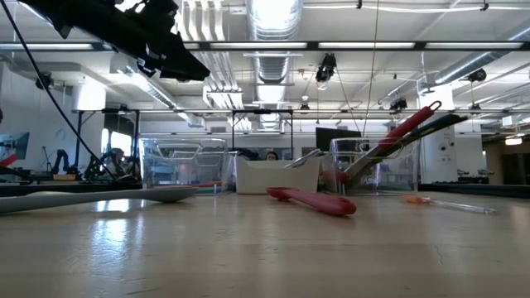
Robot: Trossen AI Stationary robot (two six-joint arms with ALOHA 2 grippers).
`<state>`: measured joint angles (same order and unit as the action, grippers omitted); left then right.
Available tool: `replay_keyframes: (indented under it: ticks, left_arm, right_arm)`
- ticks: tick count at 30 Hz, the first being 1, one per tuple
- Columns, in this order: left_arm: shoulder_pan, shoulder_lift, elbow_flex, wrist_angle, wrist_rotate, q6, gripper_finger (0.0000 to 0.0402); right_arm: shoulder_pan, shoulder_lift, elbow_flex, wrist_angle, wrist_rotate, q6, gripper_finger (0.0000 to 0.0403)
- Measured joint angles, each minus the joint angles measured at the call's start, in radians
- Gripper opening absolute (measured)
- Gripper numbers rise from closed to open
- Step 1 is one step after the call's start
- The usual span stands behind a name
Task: Pick & Place Kitchen Items
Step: Put the pink spatula into the left transparent bin
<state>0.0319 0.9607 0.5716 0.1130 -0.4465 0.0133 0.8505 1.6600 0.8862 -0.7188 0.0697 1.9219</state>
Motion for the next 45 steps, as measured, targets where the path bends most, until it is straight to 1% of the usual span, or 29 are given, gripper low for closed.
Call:
replay_keyframes:
  ticks: [4,8,13,19,23,28,35,38,42,45]
  left_arm:
    - [0.000,0.000,0.000,-0.002,0.000,-0.012,0.0197]
    - [0.000,0.000,-0.001,-0.011,0.000,-0.020,0.0197]
    - [0.000,0.000,-0.001,-0.012,0.000,-0.025,0.0197]
    - [0.000,0.000,-0.002,-0.012,0.000,-0.026,0.0197]
    - [0.000,0.000,-0.002,-0.012,0.000,-0.026,0.0197]
    - [0.000,0.000,-0.002,-0.012,0.000,-0.025,0.0197]
    - [0.000,0.000,-0.002,-0.013,0.001,-0.033,0.0197]
    - [0.000,0.000,-0.002,-0.012,0.001,-0.033,0.0197]
    - [0.000,0.000,-0.002,-0.012,0.001,-0.037,0.0197]
    - [0.000,0.000,-0.002,-0.012,0.009,-0.042,0.0197]
  right_arm:
    - [-0.002,0.001,-0.061,0.067,0.003,0.012,0.0148]
    - [-0.003,0.009,-0.078,0.066,0.004,0.012,0.0126]
    - [-0.020,0.012,-0.078,0.001,0.003,0.024,0.0079]
    - [-0.058,0.012,-0.078,-0.017,-0.013,-0.009,0.0022]
    - [-0.061,0.011,-0.073,-0.022,-0.011,-0.020,0.0014]
    - [-0.062,0.000,-0.032,-0.076,0.000,-0.055,0.0010]
    - [-0.063,0.002,-0.001,-0.134,0.065,-0.075,0.0006]
    - [-0.065,0.002,0.025,-0.184,0.086,-0.086,0.0002]
    - [-0.065,0.002,0.066,-0.232,0.082,-0.093,0.0003]
    - [-0.063,0.001,0.071,-0.231,0.097,-0.098,0.0005]
